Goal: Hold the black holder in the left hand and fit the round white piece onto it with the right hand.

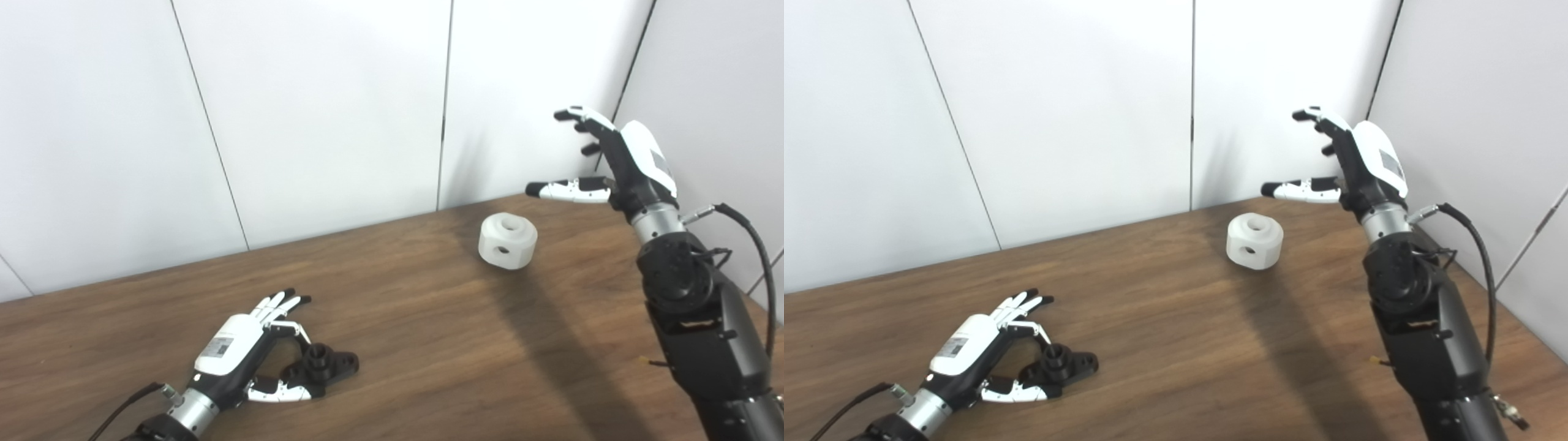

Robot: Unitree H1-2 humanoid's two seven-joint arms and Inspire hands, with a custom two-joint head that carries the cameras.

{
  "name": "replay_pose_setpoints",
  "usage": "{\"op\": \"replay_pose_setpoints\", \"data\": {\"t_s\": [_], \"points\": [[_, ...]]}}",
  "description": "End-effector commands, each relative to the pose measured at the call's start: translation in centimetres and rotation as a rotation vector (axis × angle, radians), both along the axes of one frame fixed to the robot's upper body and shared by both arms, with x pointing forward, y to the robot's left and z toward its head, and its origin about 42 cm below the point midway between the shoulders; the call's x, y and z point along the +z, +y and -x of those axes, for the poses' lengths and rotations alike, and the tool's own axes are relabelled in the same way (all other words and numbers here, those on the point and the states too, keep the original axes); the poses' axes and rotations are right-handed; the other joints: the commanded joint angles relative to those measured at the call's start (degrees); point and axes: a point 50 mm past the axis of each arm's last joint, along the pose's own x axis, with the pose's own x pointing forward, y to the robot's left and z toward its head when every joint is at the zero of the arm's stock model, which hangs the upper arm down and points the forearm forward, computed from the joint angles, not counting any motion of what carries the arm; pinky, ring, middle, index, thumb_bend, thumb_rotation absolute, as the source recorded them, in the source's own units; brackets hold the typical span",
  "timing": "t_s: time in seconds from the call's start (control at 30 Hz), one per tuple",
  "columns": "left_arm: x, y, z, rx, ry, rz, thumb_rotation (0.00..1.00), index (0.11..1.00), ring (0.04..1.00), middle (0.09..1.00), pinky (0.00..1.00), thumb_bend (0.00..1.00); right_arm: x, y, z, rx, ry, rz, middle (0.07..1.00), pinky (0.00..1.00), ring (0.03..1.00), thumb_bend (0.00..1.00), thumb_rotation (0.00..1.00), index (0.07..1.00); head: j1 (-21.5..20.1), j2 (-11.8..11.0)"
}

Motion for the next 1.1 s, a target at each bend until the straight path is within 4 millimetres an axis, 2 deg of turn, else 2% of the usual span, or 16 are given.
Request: {"op": "replay_pose_setpoints", "data": {"t_s": [0.0, 0.13, 0.23, 0.3, 0.4, 0.53, 0.67, 0.97, 1.07], "points": [[-4.8, 4.0, 2.8, 0.033, 0.156, -0.208, 0.06, 0.480, 1.000, 0.939, 1.00, 0.52, 1.4, -0.7, -0.1, -0.006, -0.012, 0.021, 0.936, 0.67, 0.862, 0.81, 0.44, 0.830, -0.01, 0.02], [-4.6, 4.1, 2.8, 0.035, 0.164, -0.212, 0.06, 0.481, 1.000, 0.946, 1.00, 0.53, 0.3, -0.9, -0.3, -0.014, 0.041, -0.015, 0.937, 0.68, 0.873, 0.84, 0.46, 0.826, 0.53, 0.28], [-4.6, 4.2, 2.8, 0.034, 0.150, -0.200, 0.06, 0.481, 1.000, 0.941, 1.00, 0.53, -0.9, -0.9, -0.6, 0.009, 0.088, -0.049, 0.965, 0.75, 0.918, 0.98, 0.58, 0.865, 0.60, 0.15], [-4.6, 4.2, 2.7, 0.035, 0.144, -0.198, 0.06, 0.481, 1.000, 0.937, 1.00, 0.53, -1.6, -0.8, -0.9, 0.016, 0.119, -0.049, 0.982, 0.75, 0.932, 1.00, 0.63, 0.886, 0.69, 0.30], [-4.6, 4.3, 2.6, 0.036, 0.143, -0.198, 0.06, 0.481, 1.000, 0.935, 1.00, 0.52, -3.0, -0.5, -1.6, 0.012, 0.156, -0.078, 0.992, 0.75, 0.939, 1.00, 0.63, 0.896, 0.70, 0.17], [-4.7, 4.5, 2.6, 0.036, 0.144, -0.202, 0.06, 0.480, 1.000, 0.935, 1.00, 0.53, -4.6, -0.3, -2.5, 0.019, 0.186, -0.145, 1.000, 0.83, 0.976, 1.00, 0.62, 0.917, 0.97, 0.13], [-4.8, 4.7, 2.7, 0.040, 0.151, -0.203, 0.06, 0.481, 1.000, 0.935, 1.00, 0.53, -6.2, -0.4, -3.4, 0.019, 0.214, -0.170, 1.000, 0.85, 0.982, 1.00, 0.61, 0.919, 1.00, -0.01], [-5.1, 4.9, 3.0, 0.041, 0.148, -0.207, 0.07, 0.481, 1.000, 0.938, 1.00, 0.53, -7.9, -0.4, -4.2, 0.006, 0.251, -0.178, 1.000, 0.83, 0.976, 1.00, 0.61, 0.919, 0.98, 0.00], [-5.2, 4.9, 3.0, 0.042, 0.147, -0.204, 0.06, 0.481, 1.000, 0.935, 1.00, 0.53, -8.2, -0.4, -4.5, 0.001, 0.259, -0.177, 1.000, 0.89, 0.985, 1.00, 0.61, 0.919, 0.98, -0.11]]}}
